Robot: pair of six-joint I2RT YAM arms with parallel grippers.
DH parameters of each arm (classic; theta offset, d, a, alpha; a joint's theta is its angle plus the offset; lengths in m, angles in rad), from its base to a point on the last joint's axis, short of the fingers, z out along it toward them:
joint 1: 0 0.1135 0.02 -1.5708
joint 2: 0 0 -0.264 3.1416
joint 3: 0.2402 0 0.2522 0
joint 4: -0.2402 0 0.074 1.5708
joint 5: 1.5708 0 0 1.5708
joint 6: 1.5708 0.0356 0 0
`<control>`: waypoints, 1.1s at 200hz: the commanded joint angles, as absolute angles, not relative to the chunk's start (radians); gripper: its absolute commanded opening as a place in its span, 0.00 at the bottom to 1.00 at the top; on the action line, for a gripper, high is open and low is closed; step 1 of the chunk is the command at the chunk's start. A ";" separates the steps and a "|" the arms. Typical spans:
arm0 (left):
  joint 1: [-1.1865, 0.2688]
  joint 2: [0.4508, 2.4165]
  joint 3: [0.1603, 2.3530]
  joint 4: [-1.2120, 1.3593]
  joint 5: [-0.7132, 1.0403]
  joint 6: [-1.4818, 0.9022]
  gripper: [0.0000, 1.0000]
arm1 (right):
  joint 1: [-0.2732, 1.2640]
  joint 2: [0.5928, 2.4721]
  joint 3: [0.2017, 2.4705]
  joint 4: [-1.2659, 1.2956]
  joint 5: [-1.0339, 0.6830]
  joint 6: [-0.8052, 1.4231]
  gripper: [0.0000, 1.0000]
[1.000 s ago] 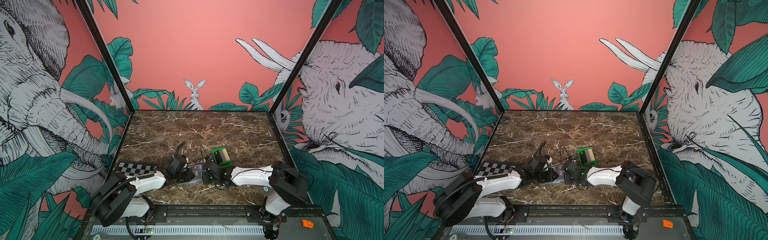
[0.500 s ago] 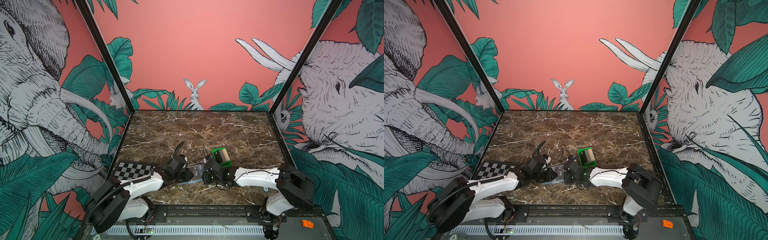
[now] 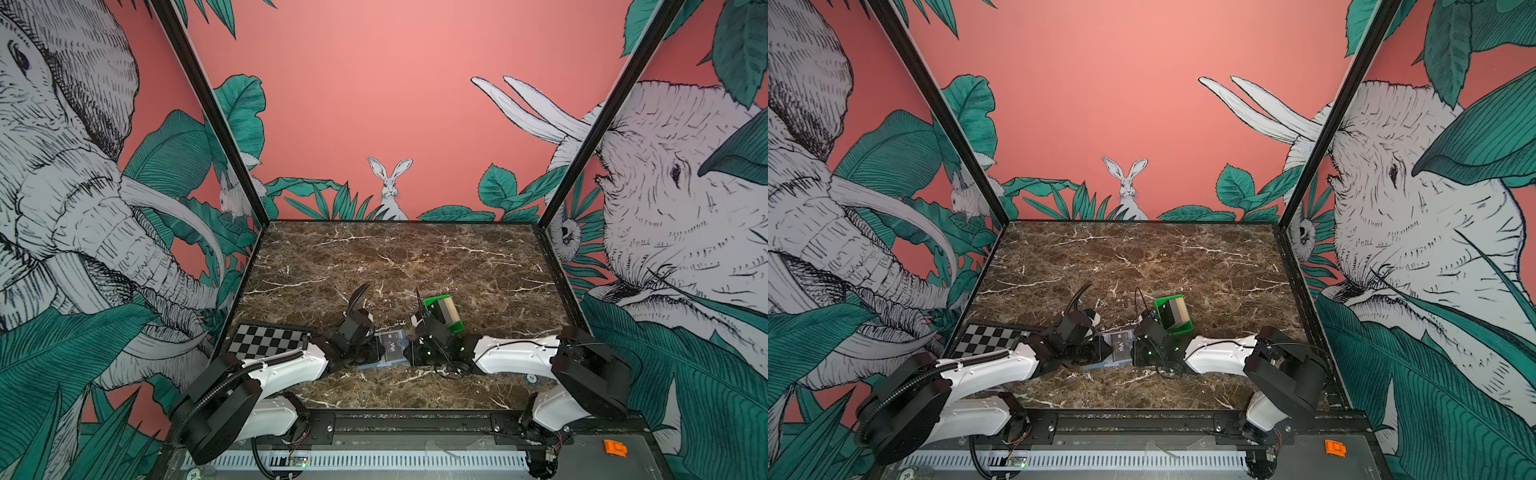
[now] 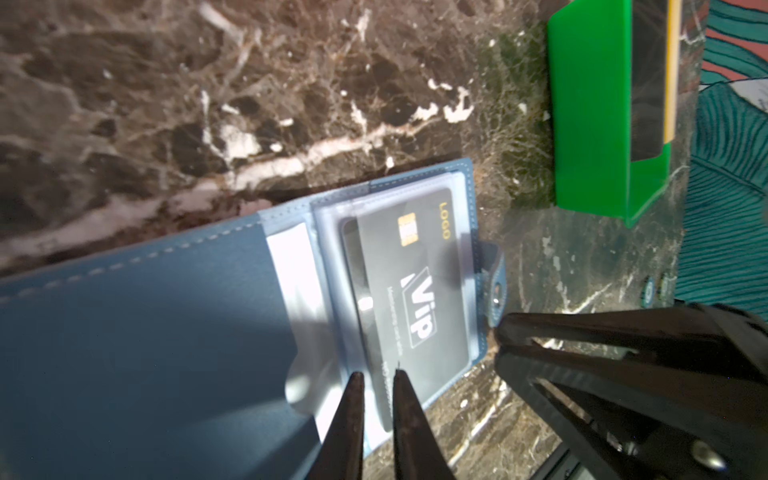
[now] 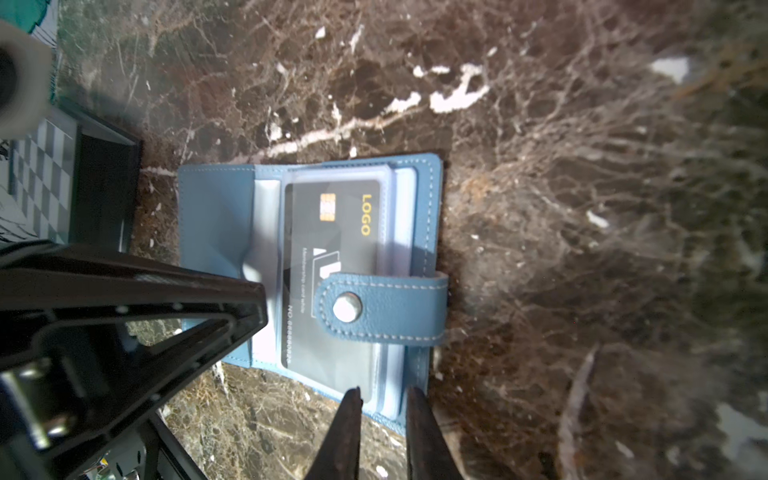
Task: Put the credit cards into the card holder
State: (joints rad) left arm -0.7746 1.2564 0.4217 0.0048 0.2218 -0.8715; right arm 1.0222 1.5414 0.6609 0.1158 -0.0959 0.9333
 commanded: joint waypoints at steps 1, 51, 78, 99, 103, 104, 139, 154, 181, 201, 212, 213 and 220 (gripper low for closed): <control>-0.779 1.270 0.444 -0.010 0.198 -0.856 0.16 | 1.016 1.525 0.655 0.167 -0.118 0.937 0.21; -0.779 1.320 0.466 -0.002 0.211 -0.855 0.14 | 1.012 1.528 0.654 0.170 -0.123 0.939 0.21; -0.781 1.336 0.462 0.003 0.209 -0.865 0.12 | 1.011 1.519 0.648 0.169 -0.122 0.939 0.21; -0.781 1.339 0.464 -0.003 0.208 -0.863 0.12 | 1.006 1.514 0.644 0.170 -0.123 0.939 0.21; -0.780 1.341 0.464 -0.006 0.208 -0.863 0.12 | 1.005 1.513 0.644 0.172 -0.124 0.939 0.21; -0.780 1.341 0.465 -0.005 0.208 -0.863 0.12 | 1.005 1.513 0.644 0.172 -0.124 0.939 0.21; -0.781 1.363 0.466 -0.009 0.213 -0.857 0.12 | 1.000 1.513 0.644 0.181 -0.138 0.940 0.24; -0.781 1.376 0.466 -0.009 0.217 -0.857 0.12 | 0.998 1.514 0.643 0.187 -0.141 0.940 0.25; -0.783 1.397 0.462 -0.003 0.224 -0.856 0.13 | 0.996 1.521 0.645 0.195 -0.149 0.939 0.25; -0.784 1.401 0.457 -0.001 0.222 -0.862 0.12 | 0.994 1.527 0.644 0.191 -0.146 0.945 0.25; -0.786 1.401 0.453 0.000 0.218 -0.863 0.13 | 0.994 1.529 0.646 0.178 -0.138 0.948 0.25; -0.786 1.401 0.452 -0.001 0.217 -0.864 0.13 | 0.994 1.529 0.646 0.178 -0.138 0.948 0.25; -0.787 1.399 0.451 -0.001 0.217 -0.863 0.13 | 0.993 1.531 0.645 0.173 -0.138 0.949 0.25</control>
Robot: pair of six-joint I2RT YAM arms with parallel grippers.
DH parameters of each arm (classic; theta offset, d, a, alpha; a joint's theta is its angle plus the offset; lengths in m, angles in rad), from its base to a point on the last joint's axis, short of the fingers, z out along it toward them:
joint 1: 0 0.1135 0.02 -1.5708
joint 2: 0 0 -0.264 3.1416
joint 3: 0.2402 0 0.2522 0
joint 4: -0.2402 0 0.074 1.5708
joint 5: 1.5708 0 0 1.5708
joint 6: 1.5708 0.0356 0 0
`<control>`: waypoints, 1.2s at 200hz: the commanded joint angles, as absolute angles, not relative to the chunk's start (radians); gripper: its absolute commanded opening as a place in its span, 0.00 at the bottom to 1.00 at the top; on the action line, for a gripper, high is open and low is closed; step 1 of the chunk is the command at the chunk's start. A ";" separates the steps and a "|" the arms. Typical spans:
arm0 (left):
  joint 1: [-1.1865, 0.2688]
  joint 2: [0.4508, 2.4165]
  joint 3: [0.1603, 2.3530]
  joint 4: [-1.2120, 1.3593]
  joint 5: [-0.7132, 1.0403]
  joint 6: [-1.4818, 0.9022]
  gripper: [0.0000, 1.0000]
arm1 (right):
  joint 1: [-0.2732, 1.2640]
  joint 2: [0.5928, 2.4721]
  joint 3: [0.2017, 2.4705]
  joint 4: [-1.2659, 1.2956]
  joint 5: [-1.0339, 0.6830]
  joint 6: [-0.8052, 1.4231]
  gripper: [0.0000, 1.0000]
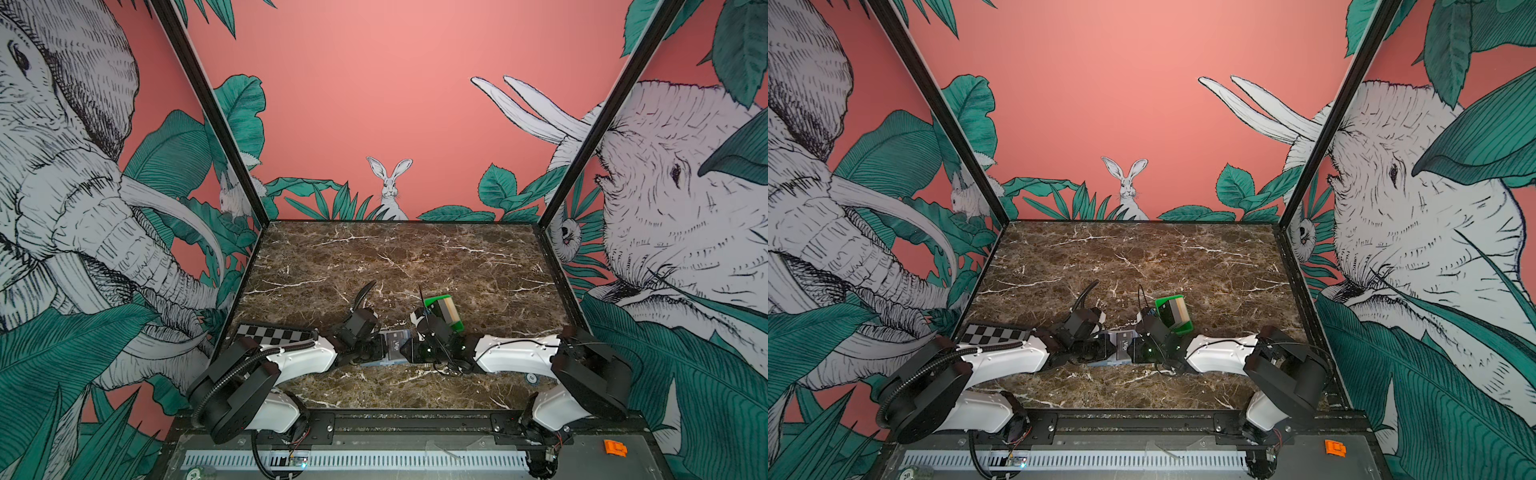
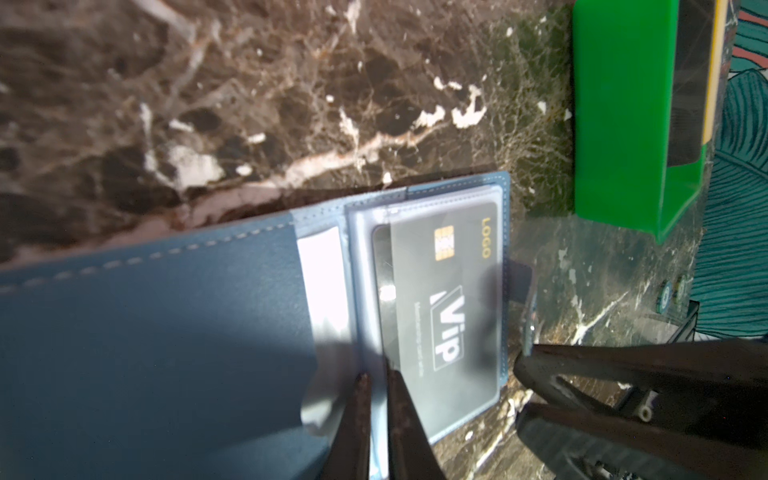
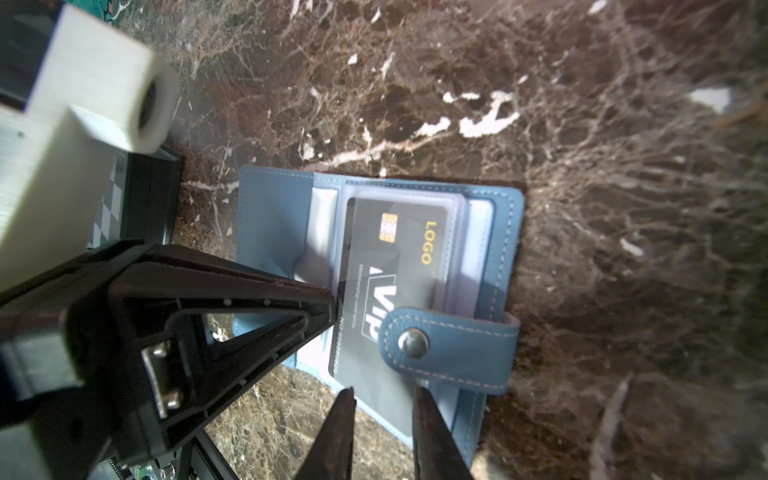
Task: Put the credit cards into the card holder
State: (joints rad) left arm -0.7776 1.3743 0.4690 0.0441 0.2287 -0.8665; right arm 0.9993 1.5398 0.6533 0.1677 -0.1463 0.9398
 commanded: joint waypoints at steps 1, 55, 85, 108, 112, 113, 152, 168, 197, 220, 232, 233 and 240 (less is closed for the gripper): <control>-0.787 1.399 0.450 -0.002 0.216 -0.864 0.13 | 0.993 1.531 0.645 0.173 -0.138 0.949 0.25; -0.788 1.396 0.450 -0.002 0.213 -0.867 0.12 | 0.992 1.540 0.649 0.155 -0.129 0.958 0.25; -0.787 1.395 0.440 0.026 0.221 -0.877 0.12 | 0.992 1.547 0.650 0.156 -0.139 0.957 0.25; -0.788 1.396 0.437 0.029 0.222 -0.876 0.12 | 0.991 1.553 0.653 0.160 -0.142 0.957 0.25; -0.789 1.395 0.437 0.029 0.221 -0.879 0.12 | 0.991 1.554 0.652 0.162 -0.144 0.957 0.25; -0.789 1.396 0.437 0.029 0.222 -0.879 0.12 | 0.990 1.554 0.652 0.162 -0.145 0.956 0.25; -0.789 1.393 0.432 0.032 0.223 -0.879 0.12 | 0.993 1.568 0.657 0.171 -0.152 0.959 0.25; -0.788 1.391 0.431 0.035 0.222 -0.879 0.12 | 0.992 1.574 0.657 0.177 -0.158 0.959 0.25; -0.790 1.389 0.431 0.032 0.221 -0.879 0.12 | 0.990 1.577 0.655 0.186 -0.163 0.960 0.25; -0.789 1.389 0.434 0.033 0.223 -0.879 0.12 | 0.992 1.574 0.655 0.191 -0.164 0.958 0.25; -0.789 1.390 0.434 0.032 0.223 -0.879 0.12 | 0.991 1.572 0.654 0.195 -0.166 0.954 0.25; -0.789 1.390 0.434 0.032 0.223 -0.879 0.12 | 0.991 1.572 0.654 0.196 -0.167 0.954 0.25; -0.789 1.390 0.434 0.032 0.223 -0.880 0.12 | 0.991 1.572 0.654 0.199 -0.168 0.954 0.25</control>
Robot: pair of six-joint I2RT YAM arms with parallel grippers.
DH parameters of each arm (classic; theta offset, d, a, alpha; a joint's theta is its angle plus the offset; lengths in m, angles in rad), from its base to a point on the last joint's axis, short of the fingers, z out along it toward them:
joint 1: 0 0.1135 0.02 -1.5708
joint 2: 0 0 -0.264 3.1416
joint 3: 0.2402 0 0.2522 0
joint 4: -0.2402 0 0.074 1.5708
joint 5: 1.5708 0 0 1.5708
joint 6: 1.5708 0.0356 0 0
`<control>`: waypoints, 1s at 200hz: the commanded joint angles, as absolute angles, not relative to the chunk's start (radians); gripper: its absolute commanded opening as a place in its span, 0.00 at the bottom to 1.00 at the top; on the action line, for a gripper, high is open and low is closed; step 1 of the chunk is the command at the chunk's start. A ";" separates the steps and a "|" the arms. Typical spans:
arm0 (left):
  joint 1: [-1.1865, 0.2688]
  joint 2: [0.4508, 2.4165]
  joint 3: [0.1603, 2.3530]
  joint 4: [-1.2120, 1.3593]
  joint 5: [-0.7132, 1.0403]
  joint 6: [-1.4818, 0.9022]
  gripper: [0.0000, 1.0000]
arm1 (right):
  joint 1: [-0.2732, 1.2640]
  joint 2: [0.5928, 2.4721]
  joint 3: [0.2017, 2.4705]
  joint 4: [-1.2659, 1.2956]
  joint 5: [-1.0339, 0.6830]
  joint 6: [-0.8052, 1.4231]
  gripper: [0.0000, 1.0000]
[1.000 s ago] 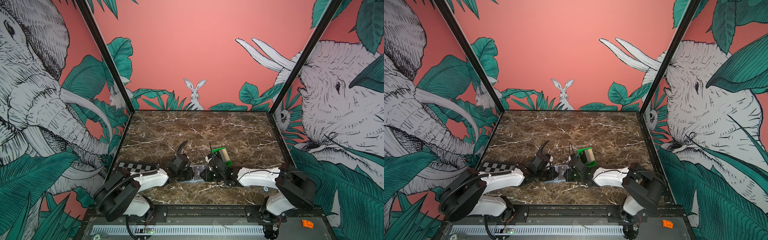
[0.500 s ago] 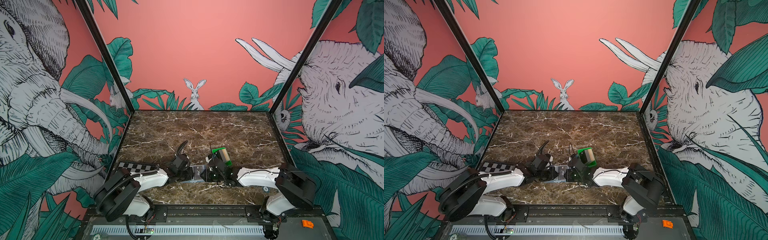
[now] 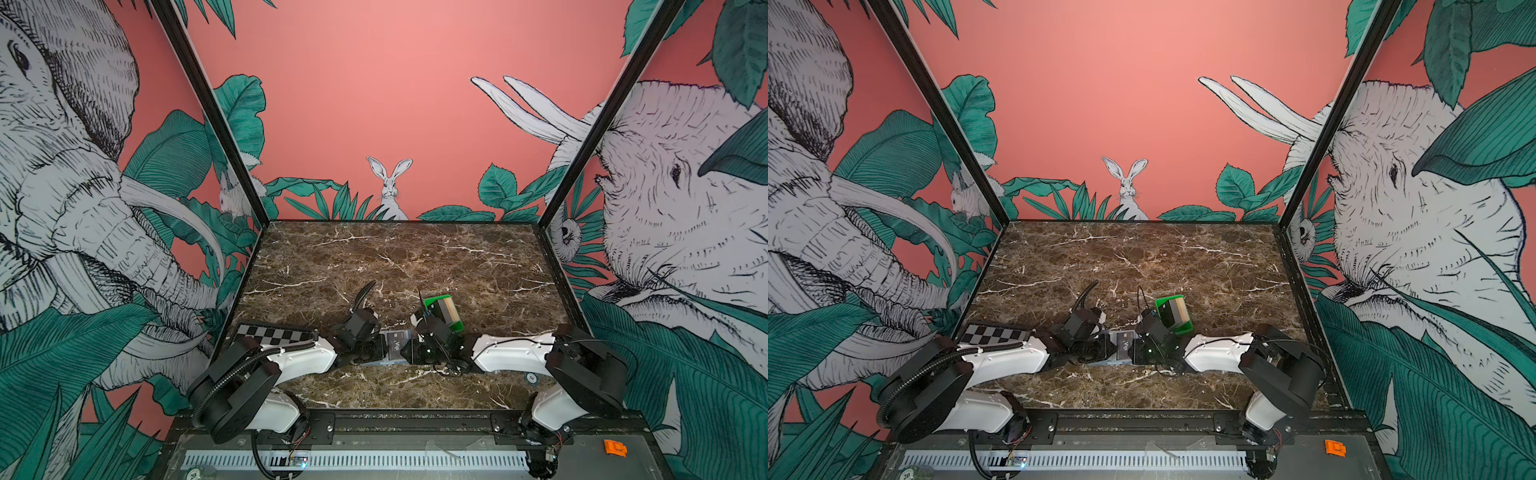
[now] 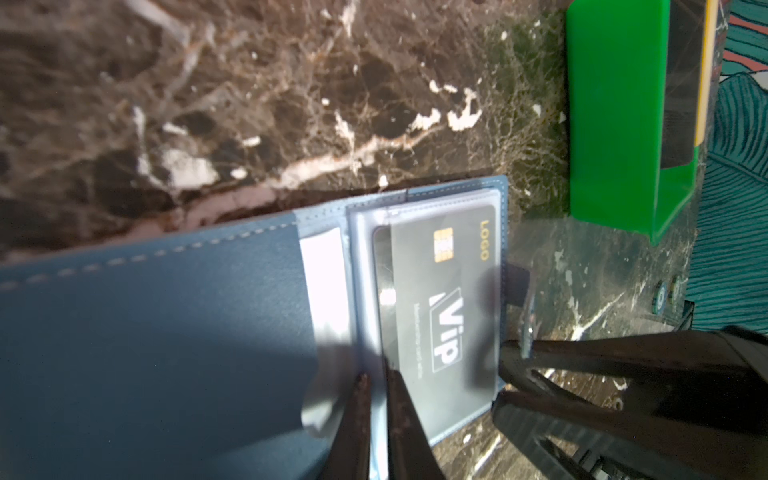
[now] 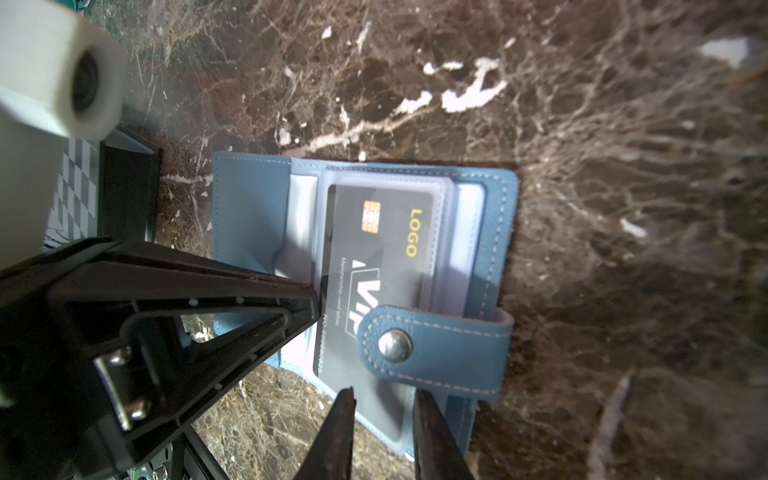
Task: Put the credit cards into the card holder
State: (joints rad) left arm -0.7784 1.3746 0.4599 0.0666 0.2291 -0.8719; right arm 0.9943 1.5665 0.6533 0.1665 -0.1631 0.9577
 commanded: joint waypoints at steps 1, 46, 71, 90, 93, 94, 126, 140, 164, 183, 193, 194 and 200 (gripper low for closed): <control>-0.788 1.390 0.434 0.032 0.223 -0.880 0.12 | 0.991 1.572 0.653 0.199 -0.168 0.954 0.25; -0.789 1.387 0.430 0.041 0.226 -0.883 0.12 | 0.991 1.576 0.646 0.234 -0.186 0.954 0.25; -0.789 1.385 0.430 0.046 0.232 -0.887 0.12 | 0.991 1.569 0.645 0.253 -0.191 0.952 0.25; -0.789 1.379 0.428 0.054 0.235 -0.893 0.12 | 0.992 1.566 0.657 0.252 -0.193 0.951 0.25; -0.788 1.379 0.428 0.055 0.235 -0.894 0.12 | 0.991 1.566 0.661 0.250 -0.193 0.948 0.25; -0.788 1.378 0.428 0.054 0.235 -0.894 0.12 | 0.992 1.566 0.662 0.249 -0.193 0.947 0.25; -0.789 1.351 0.428 0.045 0.234 -0.898 0.12 | 0.997 1.566 0.698 0.213 -0.182 0.939 0.25; -0.788 1.326 0.428 0.030 0.229 -0.897 0.12 | 0.999 1.568 0.714 0.192 -0.174 0.938 0.25; -0.789 1.256 0.438 -0.023 0.200 -0.890 0.14 | 1.004 1.568 0.740 0.164 -0.163 0.933 0.26; -0.786 1.213 0.467 -0.088 0.179 -0.866 0.16 | 1.012 1.572 0.759 0.150 -0.159 0.926 0.26; -0.783 1.194 0.479 -0.112 0.177 -0.856 0.17 | 1.014 1.577 0.770 0.144 -0.159 0.921 0.26; -0.783 1.191 0.481 -0.116 0.177 -0.856 0.17 | 1.014 1.577 0.772 0.143 -0.158 0.921 0.26; -0.781 1.183 0.486 -0.131 0.178 -0.852 0.18 | 1.016 1.580 0.777 0.140 -0.157 0.921 0.26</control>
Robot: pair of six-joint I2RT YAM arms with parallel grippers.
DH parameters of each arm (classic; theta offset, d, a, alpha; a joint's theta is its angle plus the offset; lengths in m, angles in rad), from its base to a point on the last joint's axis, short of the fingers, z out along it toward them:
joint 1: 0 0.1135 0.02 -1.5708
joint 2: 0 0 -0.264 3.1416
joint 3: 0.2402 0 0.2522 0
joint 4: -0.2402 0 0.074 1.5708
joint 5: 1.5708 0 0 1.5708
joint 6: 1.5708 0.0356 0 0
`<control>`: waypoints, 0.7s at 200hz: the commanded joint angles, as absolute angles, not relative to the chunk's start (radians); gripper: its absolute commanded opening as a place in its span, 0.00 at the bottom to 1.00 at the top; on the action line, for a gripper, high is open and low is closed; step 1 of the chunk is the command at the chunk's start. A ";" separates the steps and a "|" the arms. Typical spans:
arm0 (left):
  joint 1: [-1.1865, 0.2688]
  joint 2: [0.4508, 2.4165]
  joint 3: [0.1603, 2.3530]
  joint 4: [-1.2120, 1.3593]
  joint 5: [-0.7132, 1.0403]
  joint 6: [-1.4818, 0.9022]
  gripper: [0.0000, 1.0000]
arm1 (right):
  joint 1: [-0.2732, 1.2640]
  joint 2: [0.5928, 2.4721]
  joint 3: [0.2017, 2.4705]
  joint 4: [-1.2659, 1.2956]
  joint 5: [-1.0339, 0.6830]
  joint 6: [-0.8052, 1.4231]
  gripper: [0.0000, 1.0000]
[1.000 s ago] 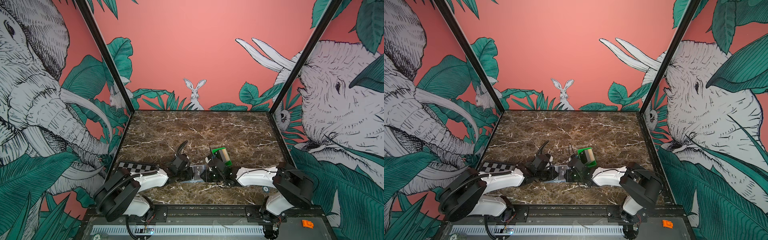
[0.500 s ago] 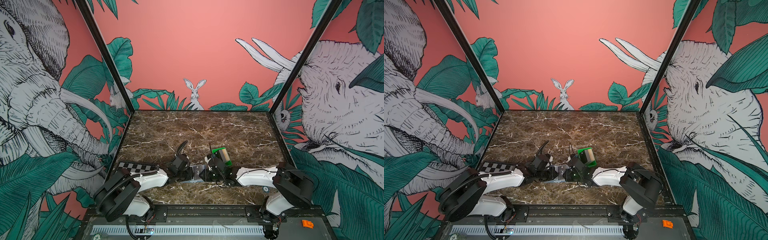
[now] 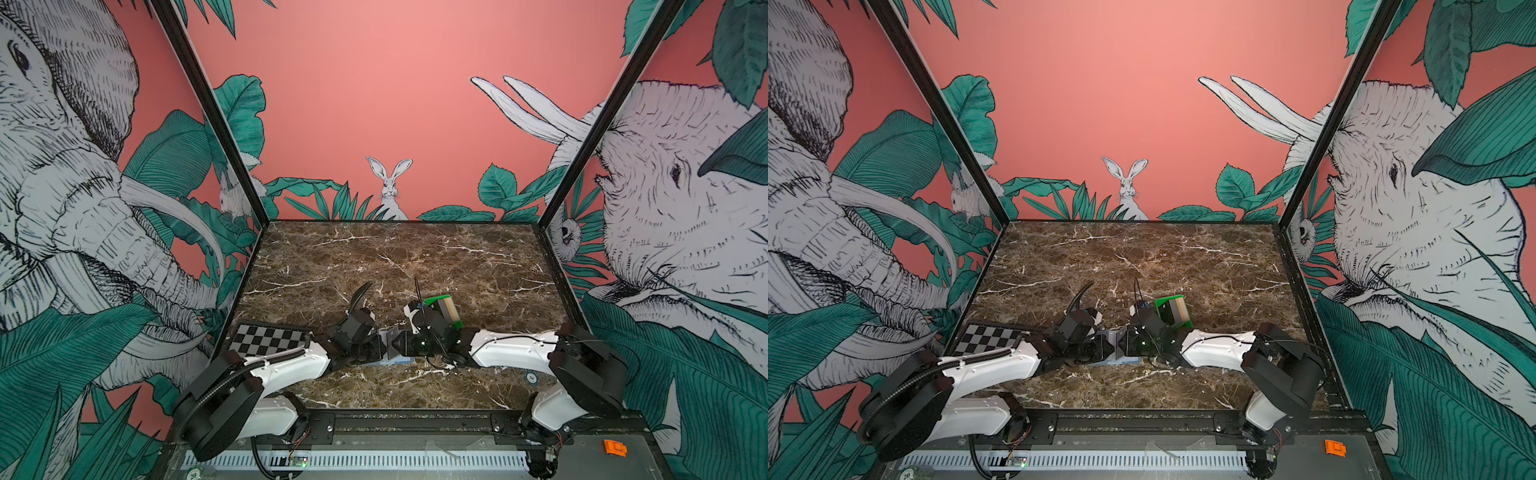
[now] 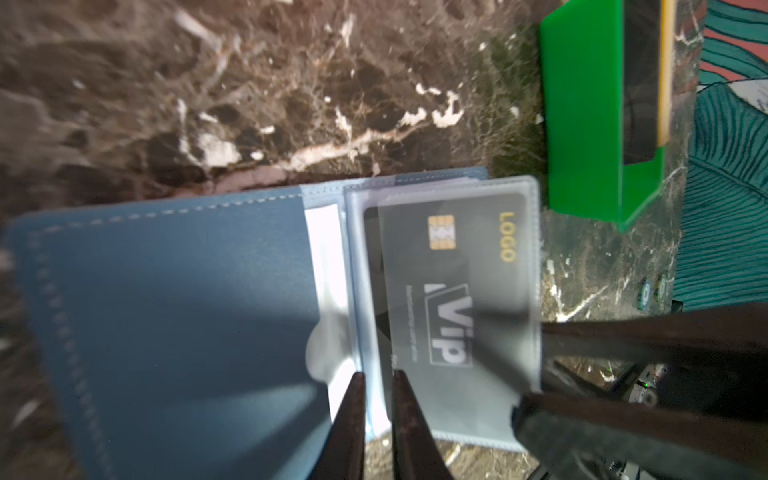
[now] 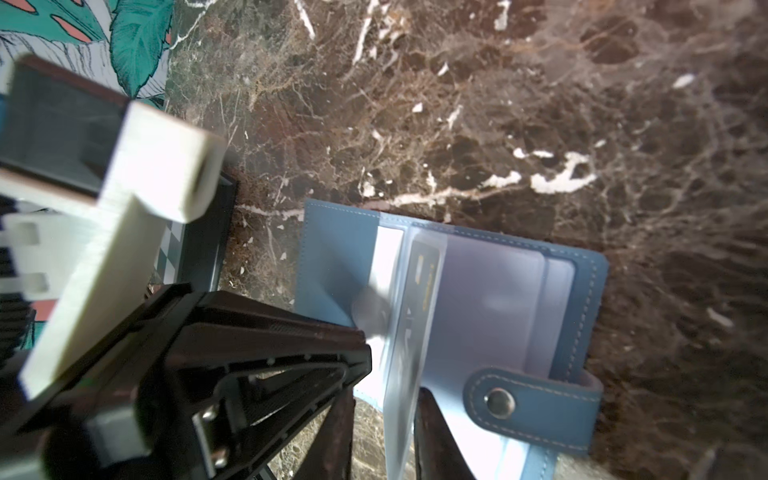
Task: Put the credit cards into the card holder
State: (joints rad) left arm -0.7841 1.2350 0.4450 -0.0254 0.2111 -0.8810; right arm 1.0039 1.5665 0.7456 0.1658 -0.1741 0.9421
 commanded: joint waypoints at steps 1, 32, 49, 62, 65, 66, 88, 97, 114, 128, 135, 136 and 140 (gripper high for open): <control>-0.779 1.180 0.487 -0.133 0.179 -0.852 0.18 | 1.017 1.580 0.779 0.139 -0.157 0.921 0.26; -0.736 1.101 0.487 -0.202 0.182 -0.835 0.18 | 1.033 1.592 0.816 0.124 -0.155 0.913 0.26; -0.693 1.041 0.473 -0.239 0.194 -0.827 0.18 | 1.044 1.605 0.836 0.124 -0.159 0.914 0.26; -0.645 0.984 0.458 -0.262 0.204 -0.822 0.18 | 1.052 1.630 0.852 0.128 -0.168 0.912 0.27; -0.635 0.971 0.455 -0.270 0.206 -0.820 0.18 | 1.055 1.632 0.858 0.129 -0.168 0.910 0.27; -0.633 0.966 0.455 -0.273 0.206 -0.819 0.18 | 1.056 1.634 0.862 0.129 -0.169 0.910 0.27; -0.598 0.875 0.448 -0.321 0.209 -0.804 0.21 | 1.077 1.656 0.906 0.126 -0.183 0.885 0.27; -0.597 0.847 0.447 -0.328 0.210 -0.803 0.22 | 1.085 1.660 0.920 0.125 -0.186 0.869 0.27; -0.597 0.817 0.427 -0.295 0.233 -0.814 0.24 | 1.092 1.644 0.923 0.126 -0.166 0.838 0.27; -0.596 0.812 0.399 -0.236 0.257 -0.836 0.26 | 1.092 1.610 0.895 0.136 -0.130 0.833 0.27; -0.596 0.814 0.383 -0.196 0.269 -0.851 0.26 | 1.089 1.608 0.881 0.137 -0.114 0.829 0.27; -0.597 0.815 0.382 -0.191 0.270 -0.852 0.26 | 1.088 1.582 0.876 0.135 -0.109 0.828 0.27; -0.597 0.815 0.375 -0.172 0.276 -0.858 0.26 | 1.086 1.569 0.873 0.133 -0.106 0.826 0.27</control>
State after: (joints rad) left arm -0.6029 0.8196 0.4278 -0.2455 0.2317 -0.8299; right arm 1.0874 1.6402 0.9009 0.1234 -0.1631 0.8677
